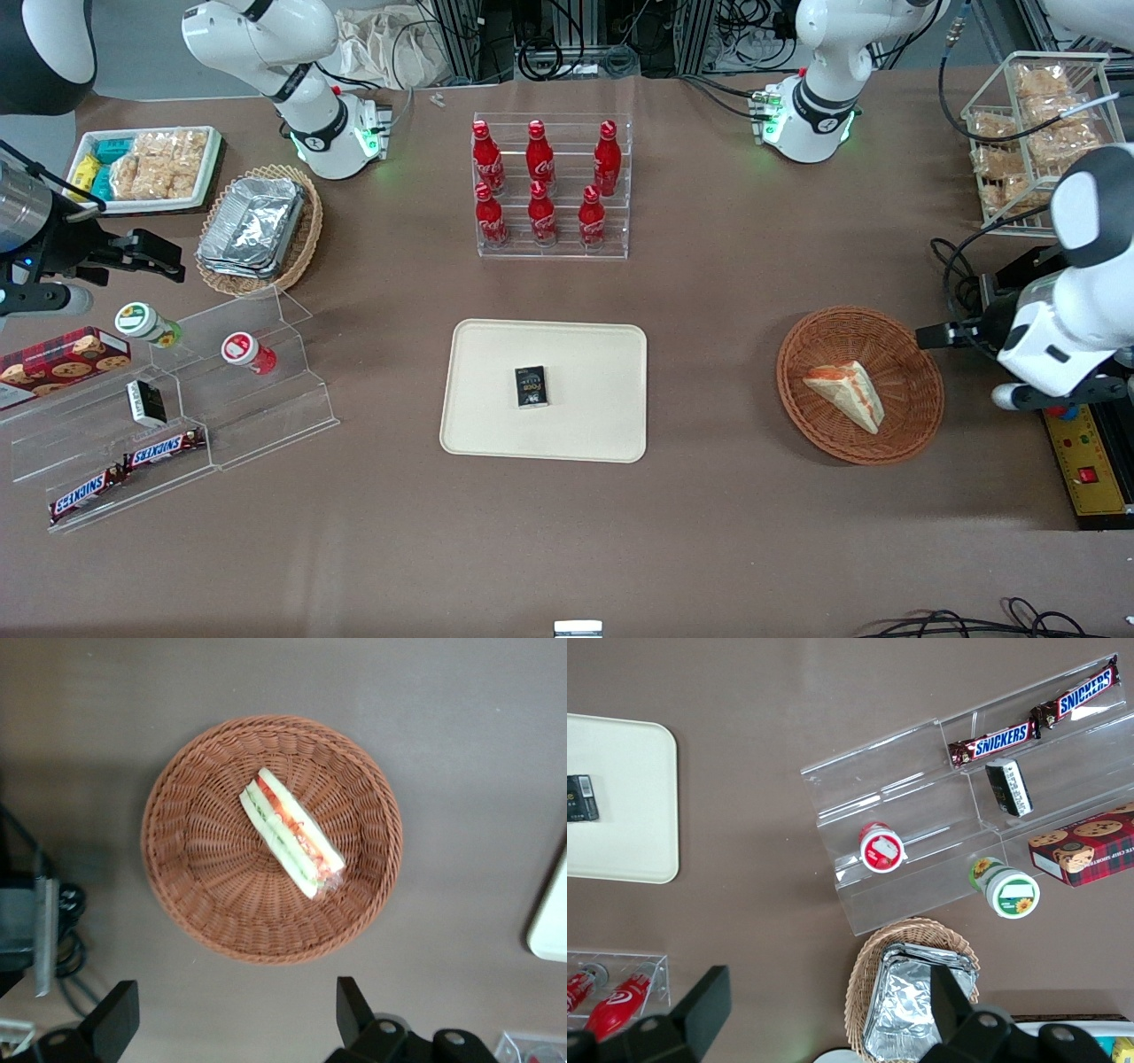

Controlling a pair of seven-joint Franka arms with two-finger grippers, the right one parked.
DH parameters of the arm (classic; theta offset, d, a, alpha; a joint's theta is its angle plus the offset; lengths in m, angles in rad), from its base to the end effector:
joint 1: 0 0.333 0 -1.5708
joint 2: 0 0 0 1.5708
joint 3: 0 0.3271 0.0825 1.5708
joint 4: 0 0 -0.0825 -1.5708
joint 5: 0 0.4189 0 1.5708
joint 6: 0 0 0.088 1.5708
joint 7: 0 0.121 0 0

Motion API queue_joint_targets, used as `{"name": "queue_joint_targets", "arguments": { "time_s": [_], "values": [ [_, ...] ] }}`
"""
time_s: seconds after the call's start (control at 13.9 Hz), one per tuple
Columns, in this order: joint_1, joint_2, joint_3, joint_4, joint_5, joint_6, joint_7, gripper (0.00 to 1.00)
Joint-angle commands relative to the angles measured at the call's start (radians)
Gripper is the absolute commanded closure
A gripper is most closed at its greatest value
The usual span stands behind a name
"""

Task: Place sandwich from basket to tray
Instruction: 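Move the left gripper down over the wrapped sandwich in the wicker basket, then close the left gripper on the wrapped sandwich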

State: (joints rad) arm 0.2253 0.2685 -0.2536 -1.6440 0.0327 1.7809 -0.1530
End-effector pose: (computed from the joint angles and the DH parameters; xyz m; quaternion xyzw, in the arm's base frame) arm 0.6593 -0.0027 0.4374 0.9961 0.0601 -0.0628 0.0121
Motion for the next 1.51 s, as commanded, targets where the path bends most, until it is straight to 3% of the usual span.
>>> {"name": "queue_joint_targets", "arguments": {
  "time_s": [0.0,0.58,0.94,1.44],
  "values": [
    [0.008,-0.028,-0.010,-0.121,-0.016,0.133,-0.121,0.01],
    [-0.012,0.067,-0.013,-0.237,-0.002,0.407,-0.600,0.01],
    [-0.026,0.144,-0.013,-0.232,0.003,0.465,-0.712,0.01],
    [-0.026,0.169,-0.012,-0.289,0.038,0.494,-0.714,0.06]
  ]
}}
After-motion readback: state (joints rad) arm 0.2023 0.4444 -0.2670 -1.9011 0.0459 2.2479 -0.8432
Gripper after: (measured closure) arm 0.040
